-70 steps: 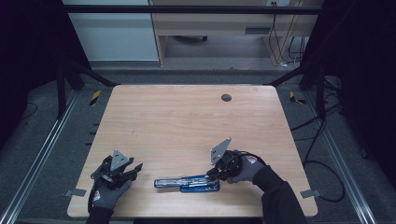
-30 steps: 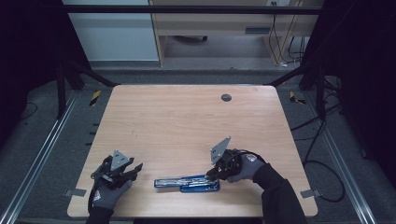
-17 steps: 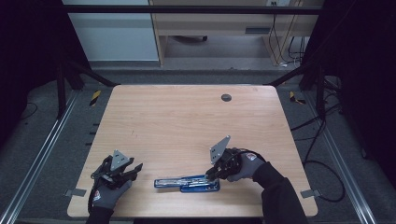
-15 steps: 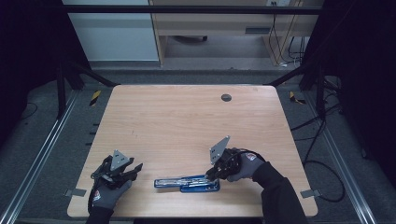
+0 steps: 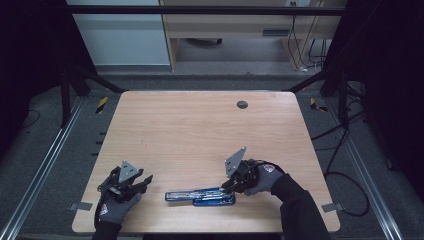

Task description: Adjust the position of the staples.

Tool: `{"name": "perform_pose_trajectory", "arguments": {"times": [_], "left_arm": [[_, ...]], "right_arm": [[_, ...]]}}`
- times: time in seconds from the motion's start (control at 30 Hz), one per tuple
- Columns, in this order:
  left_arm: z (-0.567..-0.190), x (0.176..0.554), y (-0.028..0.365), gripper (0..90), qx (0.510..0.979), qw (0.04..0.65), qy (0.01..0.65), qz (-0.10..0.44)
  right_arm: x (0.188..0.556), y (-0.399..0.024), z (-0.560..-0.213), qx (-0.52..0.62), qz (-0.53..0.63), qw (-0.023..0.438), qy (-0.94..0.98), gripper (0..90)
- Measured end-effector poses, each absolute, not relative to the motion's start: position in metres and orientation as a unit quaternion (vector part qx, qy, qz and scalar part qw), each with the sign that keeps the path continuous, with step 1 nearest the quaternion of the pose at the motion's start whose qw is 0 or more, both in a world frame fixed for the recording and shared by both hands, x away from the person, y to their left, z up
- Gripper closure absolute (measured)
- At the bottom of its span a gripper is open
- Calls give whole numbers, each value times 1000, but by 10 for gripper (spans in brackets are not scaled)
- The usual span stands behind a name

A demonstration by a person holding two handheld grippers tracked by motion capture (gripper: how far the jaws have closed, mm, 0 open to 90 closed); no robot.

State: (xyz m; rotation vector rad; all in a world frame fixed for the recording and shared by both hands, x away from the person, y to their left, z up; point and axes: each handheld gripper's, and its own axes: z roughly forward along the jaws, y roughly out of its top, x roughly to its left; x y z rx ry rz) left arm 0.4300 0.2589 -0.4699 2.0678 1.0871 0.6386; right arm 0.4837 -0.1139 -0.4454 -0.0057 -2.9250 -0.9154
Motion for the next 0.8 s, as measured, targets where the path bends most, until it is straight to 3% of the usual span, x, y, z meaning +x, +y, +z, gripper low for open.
{"name": "perform_pose_trajectory", "arguments": {"times": [0.8], "left_arm": [[-470, 430, 259, 561, 799, 352, 420, 246]], "right_arm": [[481, -116, -448, -1, -305, 32, -952, 788]]}}
